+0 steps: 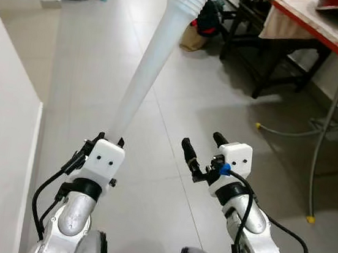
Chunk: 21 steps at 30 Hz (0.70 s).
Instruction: Building children table
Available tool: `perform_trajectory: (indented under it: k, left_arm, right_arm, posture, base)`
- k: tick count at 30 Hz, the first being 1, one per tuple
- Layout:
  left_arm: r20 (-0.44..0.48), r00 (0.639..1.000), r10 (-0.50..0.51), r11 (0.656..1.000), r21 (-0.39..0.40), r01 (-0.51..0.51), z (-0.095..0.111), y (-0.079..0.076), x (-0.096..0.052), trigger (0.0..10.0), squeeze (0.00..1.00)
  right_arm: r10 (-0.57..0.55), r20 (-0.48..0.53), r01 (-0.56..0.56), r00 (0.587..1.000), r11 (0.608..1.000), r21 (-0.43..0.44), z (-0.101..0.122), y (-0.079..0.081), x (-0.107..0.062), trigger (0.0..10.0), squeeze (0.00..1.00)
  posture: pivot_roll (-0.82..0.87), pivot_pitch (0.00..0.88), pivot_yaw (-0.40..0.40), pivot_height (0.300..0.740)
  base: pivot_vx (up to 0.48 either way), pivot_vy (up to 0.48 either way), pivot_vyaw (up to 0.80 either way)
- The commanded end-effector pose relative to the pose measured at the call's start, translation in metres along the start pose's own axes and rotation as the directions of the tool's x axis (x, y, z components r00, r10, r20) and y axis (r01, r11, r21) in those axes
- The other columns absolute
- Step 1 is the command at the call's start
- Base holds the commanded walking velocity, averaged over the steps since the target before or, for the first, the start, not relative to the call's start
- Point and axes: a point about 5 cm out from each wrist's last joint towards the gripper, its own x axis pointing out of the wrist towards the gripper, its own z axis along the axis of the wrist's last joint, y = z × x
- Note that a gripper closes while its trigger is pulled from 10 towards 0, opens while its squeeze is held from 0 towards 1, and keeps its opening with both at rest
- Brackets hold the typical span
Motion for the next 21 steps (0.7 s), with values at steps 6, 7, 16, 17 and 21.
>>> perform_trajectory:
  k: [6,7,16,17,21]
  left_arm:
    - [-0.015,1.0,-0.027,0.999,-0.038,0.026,0.001,-0.004,-0.009,10.0,0.0]
    - [-0.018,0.999,-0.039,0.998,-0.042,0.038,0.001,-0.005,-0.011,10.0,0.0]
    - [-0.021,0.997,-0.069,0.994,-0.082,0.067,0.001,-0.015,-0.013,10.0,0.0]
    - [-0.021,0.997,-0.074,0.993,-0.089,0.072,0.002,-0.018,-0.013,10.0,0.0]
    - [-0.022,0.997,-0.078,0.993,-0.095,0.076,0.002,-0.02,-0.013,10.0,0.0]
  right_arm:
    - [0.016,-0.033,-0.017,0.999,0.999,-0.03,-0.003,0.002,-0.011,10.0,0.0]
    - [0.019,-0.037,-0.02,0.999,0.999,-0.028,-0.004,0.004,-0.012,10.0,0.0]
    - [0.013,-0.046,-0.014,0.999,1.0,-0.016,-0.007,0.01,-0.013,10.0,0.0]
    - [0.009,-0.047,-0.01,0.999,1.0,-0.014,-0.008,0.011,-0.012,10.0,0.0]
    - [0.004,-0.048,-0.005,0.999,1.0,-0.012,-0.008,0.011,-0.012,10.0,0.0]
  posture:
    - [0.08,0.092,-0.069,0.688]
    - [0.09,0.089,-0.067,0.693]
    - [0.09,0.074,-0.058,0.718]
    - [0.09,0.072,-0.058,0.723]
    - [0.09,0.072,-0.058,0.728]
  base:
    - [0.0,0.0,0.0]
    - [0.0,0.0,0.0]
    - [0.0,0.0,0.0]
    - [0.0,0.0,0.0]
    - [0.0,0.0,0.0]
